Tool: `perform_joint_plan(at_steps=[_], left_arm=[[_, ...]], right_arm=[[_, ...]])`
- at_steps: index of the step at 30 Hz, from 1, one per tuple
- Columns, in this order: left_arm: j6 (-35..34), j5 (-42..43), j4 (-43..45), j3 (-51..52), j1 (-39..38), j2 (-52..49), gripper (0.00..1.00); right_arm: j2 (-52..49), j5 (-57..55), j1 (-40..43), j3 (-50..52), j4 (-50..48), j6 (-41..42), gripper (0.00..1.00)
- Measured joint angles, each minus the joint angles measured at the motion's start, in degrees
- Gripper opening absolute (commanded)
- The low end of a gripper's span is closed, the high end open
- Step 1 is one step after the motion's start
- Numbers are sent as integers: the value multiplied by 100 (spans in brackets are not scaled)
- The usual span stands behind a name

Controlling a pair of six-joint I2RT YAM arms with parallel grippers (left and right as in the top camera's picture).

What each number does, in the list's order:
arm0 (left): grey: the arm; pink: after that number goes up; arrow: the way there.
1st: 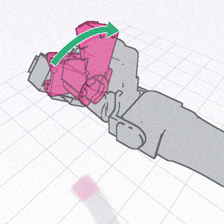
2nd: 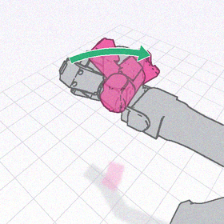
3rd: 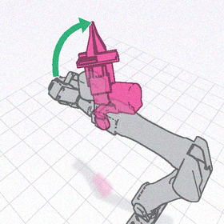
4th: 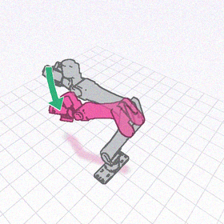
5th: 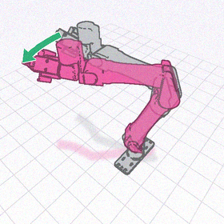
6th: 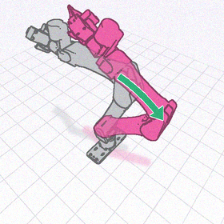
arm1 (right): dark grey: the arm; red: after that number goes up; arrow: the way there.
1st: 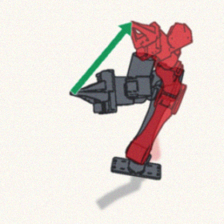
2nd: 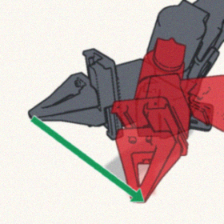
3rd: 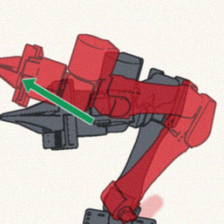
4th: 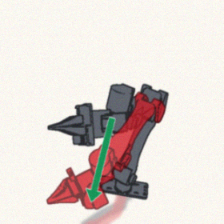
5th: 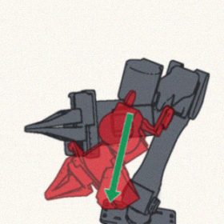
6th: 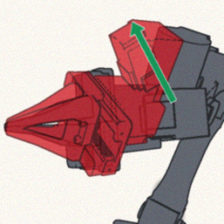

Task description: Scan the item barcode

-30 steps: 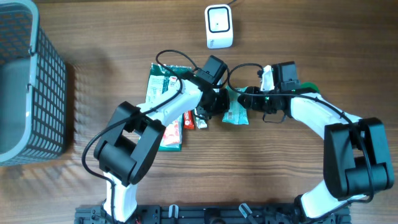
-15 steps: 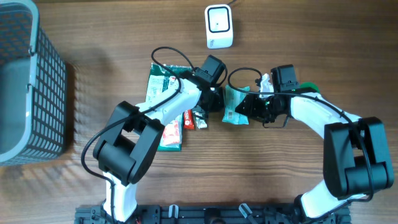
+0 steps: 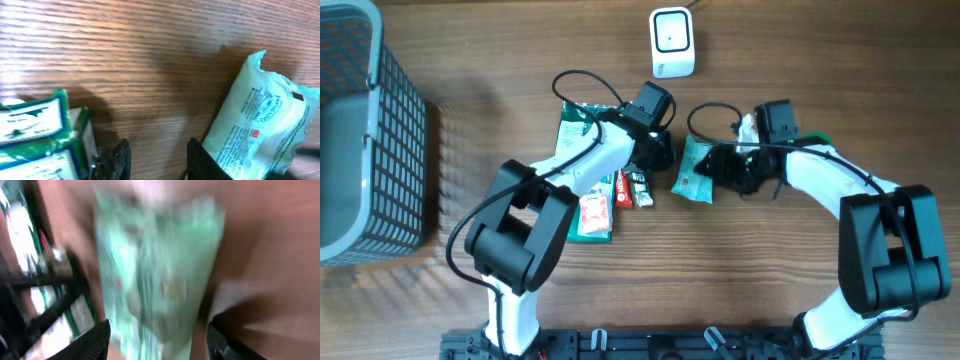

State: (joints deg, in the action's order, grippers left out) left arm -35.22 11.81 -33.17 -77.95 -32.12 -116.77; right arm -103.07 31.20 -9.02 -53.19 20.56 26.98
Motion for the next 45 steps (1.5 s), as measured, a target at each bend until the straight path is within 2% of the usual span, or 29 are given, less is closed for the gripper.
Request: perform_joint_plan(at_steps=[4, 12, 15, 23, 28, 30, 34, 36, 42, 45], left_arm=[[0, 181, 63, 0, 76, 0, 26], [0, 459, 63, 0, 85, 2, 24], [0, 459, 61, 0, 72, 0, 23], [0, 461, 66, 0, -153, -37, 22], [-2, 525, 103, -7, -151, -184, 21], [-2, 533, 105, -7, -153, -186, 22], [-2, 544, 107, -7, -153, -186, 21], [-2, 544, 107, -7, -153, -186, 7], [345, 562, 11, -11, -26, -197, 4], [470, 505, -72, -13, 516, 74, 4]], right_arm=[[0, -529, 0, -98, -385, 0, 61], [-85, -570, 2, -114, -254, -26, 60], [-142, -527, 2, -162, -212, -59, 47], [-221, -286, -13, -173, -149, -90, 47], [-236, -289, -94, -173, -149, -109, 42], [-238, -295, -118, -168, -177, -109, 34], [-258, -278, -133, -146, -249, -96, 4], [-258, -223, -133, -149, -297, -131, 4], [-142, -208, -129, -133, -315, -570, 4], [352, -341, -129, -50, -299, -1016, 4]])
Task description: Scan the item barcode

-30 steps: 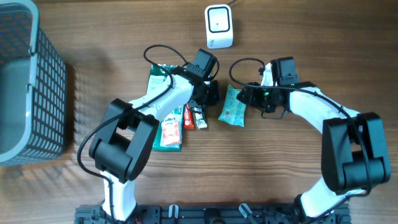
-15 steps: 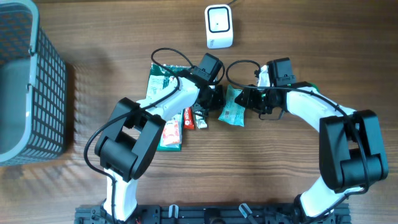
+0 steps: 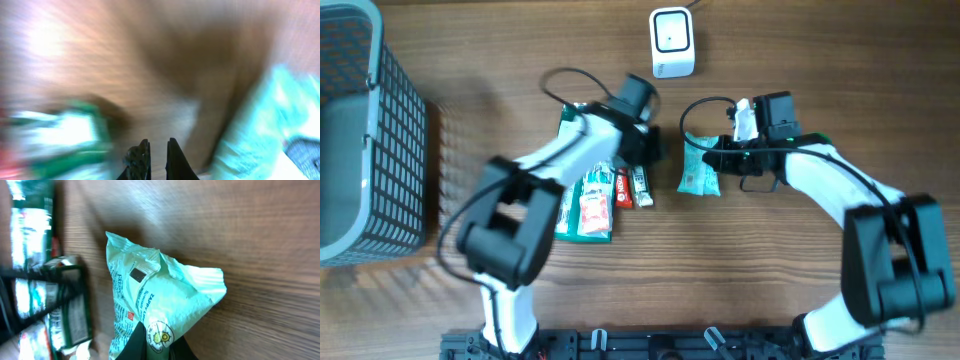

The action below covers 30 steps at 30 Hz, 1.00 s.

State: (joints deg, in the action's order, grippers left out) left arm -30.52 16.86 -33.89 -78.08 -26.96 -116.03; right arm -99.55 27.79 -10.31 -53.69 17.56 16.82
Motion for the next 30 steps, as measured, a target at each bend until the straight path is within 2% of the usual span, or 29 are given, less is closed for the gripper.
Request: perform_joint_plan(at_steps=[6, 7, 10, 11, 12, 15, 17, 23, 27, 30], left_arm=[[184, -72, -4, -116, 1637, 1561, 10], [308, -76, -28, -153, 1871, 1735, 13], [748, -101, -190, -192, 2490, 1897, 30], [841, -164, -304, -192, 2699, 1873, 51], [953, -245, -409, -190, 2894, 1843, 100], [1086, -378, -457, -190, 3303, 1816, 100], [1099, -404, -468, -190, 3475, 1816, 100], [1139, -470, -472, -190, 3635, 1816, 100], [1139, -487, -472, -190, 3635, 1816, 100], [1141, -487, -472, -190, 3635, 1816, 100]], right_arm=[[1438, 72, 2, 2, -129, -498, 4], [1502, 127, 2, 2, -151, -575, 4], [1565, 509, 0, 2, -85, -1045, 4], [1565, 579, 0, 2, -48, -1158, 4], [1565, 656, 0, 2, -48, -1279, 4], [1565, 743, 0, -46, 50, -1392, 4], [1543, 778, 0, -407, 555, -1368, 4], [1532, 800, 0, -2883, 1593, -1596, 4], [1541, 643, -13, -3899, 1309, -2129, 4], [1491, 131, -122, -3928, 975, -2671, 4]])
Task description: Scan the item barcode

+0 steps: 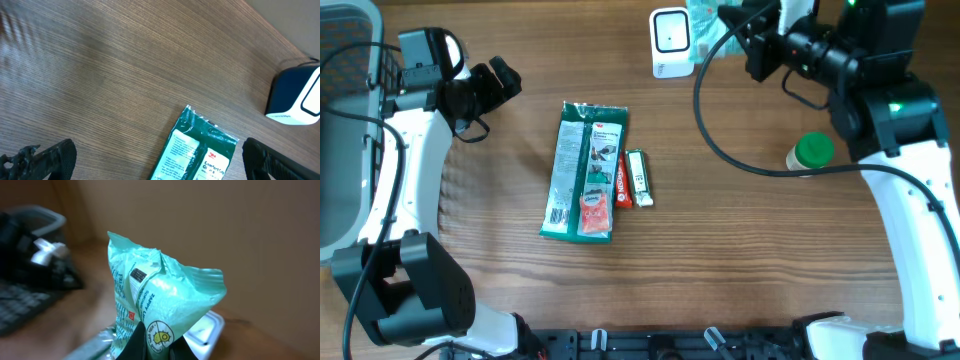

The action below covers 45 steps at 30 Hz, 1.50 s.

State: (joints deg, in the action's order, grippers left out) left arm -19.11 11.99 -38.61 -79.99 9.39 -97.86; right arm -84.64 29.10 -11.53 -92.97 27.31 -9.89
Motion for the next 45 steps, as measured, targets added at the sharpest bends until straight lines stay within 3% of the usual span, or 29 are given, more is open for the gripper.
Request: perform_joint_plan(at_steps=[7, 14, 21, 28, 45], left_arm=[[-2, -4, 0, 0, 0, 0, 100], [-2, -15, 9, 0, 0, -7, 100], [0, -15, 2, 0, 0, -7, 100], [0, -17, 0, 0, 0, -7, 100], [0, -17, 0, 0, 0, -7, 100]], right_arm=[[-1204, -1803, -780, 0, -1172, -1434, 4], [-3220, -3814, -1189, 22, -3788, -2094, 4], [-4089, -4819, -1231, 35, -5455, -2964, 4], [-4424, -4916, -1255, 35, -5674, -3423, 4], [-4750, -4955, -1497, 35, -5532, -3499, 4]])
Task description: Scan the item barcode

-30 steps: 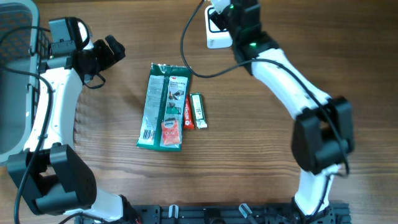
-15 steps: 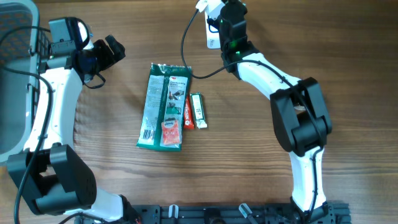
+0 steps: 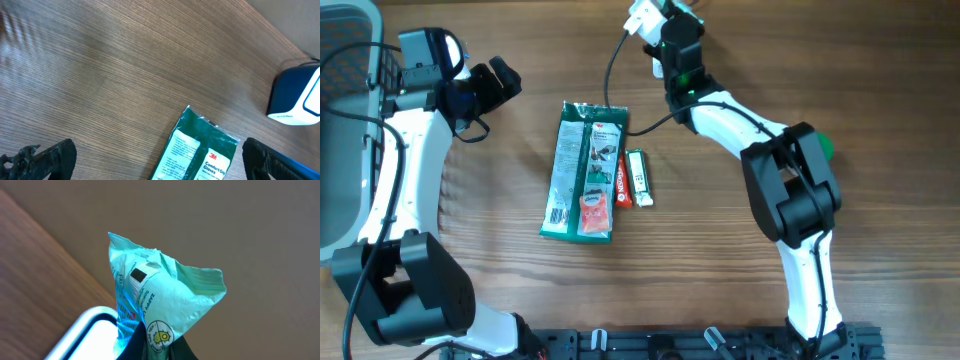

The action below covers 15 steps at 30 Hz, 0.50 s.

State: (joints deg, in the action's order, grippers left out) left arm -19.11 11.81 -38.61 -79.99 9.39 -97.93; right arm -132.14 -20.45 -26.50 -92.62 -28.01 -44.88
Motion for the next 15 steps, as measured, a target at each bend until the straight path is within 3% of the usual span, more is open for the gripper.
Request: perform_joint_plan(at_steps=[7, 15], left_arm=[[0, 0, 0, 0, 0, 0, 100], [0, 0, 0, 0, 0, 0, 100]], right_arm=[[2, -20, -214, -39, 713, 81, 4], [2, -107, -214, -55, 693, 363, 4]])
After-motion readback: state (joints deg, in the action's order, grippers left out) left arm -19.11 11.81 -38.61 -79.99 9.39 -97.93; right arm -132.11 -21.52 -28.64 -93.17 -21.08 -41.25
